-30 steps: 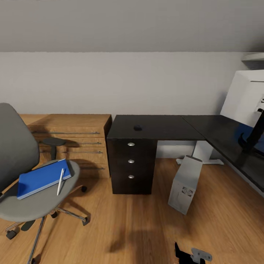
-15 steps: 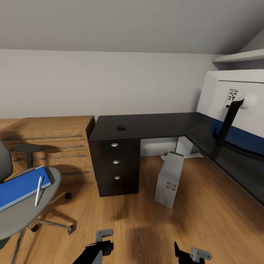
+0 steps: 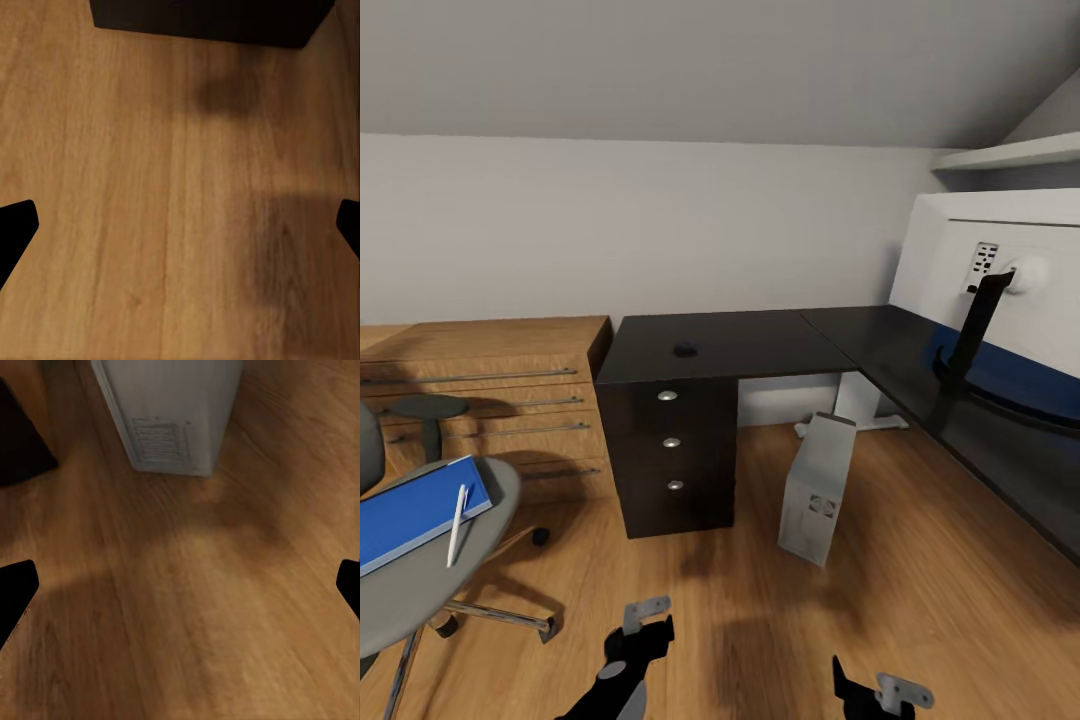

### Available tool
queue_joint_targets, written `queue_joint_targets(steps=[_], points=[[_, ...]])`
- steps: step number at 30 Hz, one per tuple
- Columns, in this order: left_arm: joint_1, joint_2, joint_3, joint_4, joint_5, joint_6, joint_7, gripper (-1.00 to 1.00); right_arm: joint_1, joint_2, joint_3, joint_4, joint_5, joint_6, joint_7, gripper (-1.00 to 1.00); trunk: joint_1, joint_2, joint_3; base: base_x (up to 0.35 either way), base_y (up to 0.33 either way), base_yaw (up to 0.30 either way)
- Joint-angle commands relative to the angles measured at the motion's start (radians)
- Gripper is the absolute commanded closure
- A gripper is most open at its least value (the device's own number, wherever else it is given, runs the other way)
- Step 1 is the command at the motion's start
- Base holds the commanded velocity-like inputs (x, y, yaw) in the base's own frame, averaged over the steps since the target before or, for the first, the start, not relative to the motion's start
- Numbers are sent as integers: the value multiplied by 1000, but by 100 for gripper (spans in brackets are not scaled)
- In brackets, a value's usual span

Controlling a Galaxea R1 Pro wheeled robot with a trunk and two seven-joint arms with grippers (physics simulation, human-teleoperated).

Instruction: In the bedroom, organize the workspace by keeping the computer under the desk, ensuring the monitor is on the desk, placing the keyboard on the desk next to the monitor, placing the mouse on the desk next to the keyboard, moving the folder from the swivel chair onto the desk next to the mouse, stacking the notebook on top of the folder with the pen on top of the notebook, and positioning the swivel chair next to the desk.

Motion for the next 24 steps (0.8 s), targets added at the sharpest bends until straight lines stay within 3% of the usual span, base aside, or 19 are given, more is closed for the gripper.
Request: queue_joint_targets(steps=[1,7,12,17,18,21,24], points=[[-1,0,-9,0,10,-10,7,-100,-1,3,-4,0,-7,-7,10,-100,0,0,-1,0,0,-2],[-2,-4,-32,-3,-3,-45,14,-100,-3,36,-3,-7,-2,-5,-11,-100,0,0,-1,0,0,-1],[0,-4,-93,-5,-29,-141,29,-100,-13,45,-3,-22,-1,92,-66,-100,0,0,-1,0,0,0],[1,-4,-127,-6,-38,-207,85,-100,-44,47,-2,-144,14,297,-130,-100,0,0,-1,0,0,0],[2,-4,-139,-8,-39,-215,124,-100,-49,47,-2,-192,25,364,-149,-100,0,0,-1,0,0,0],[3,-4,-168,-20,-40,-222,196,-100,-59,46,-2,-255,48,459,-180,-100,0,0,-1,0,0,0],[16,-4,-224,-43,-40,-226,269,-100,-78,47,-1,-294,75,531,-211,-100,0,0,-1,0,0,0]])
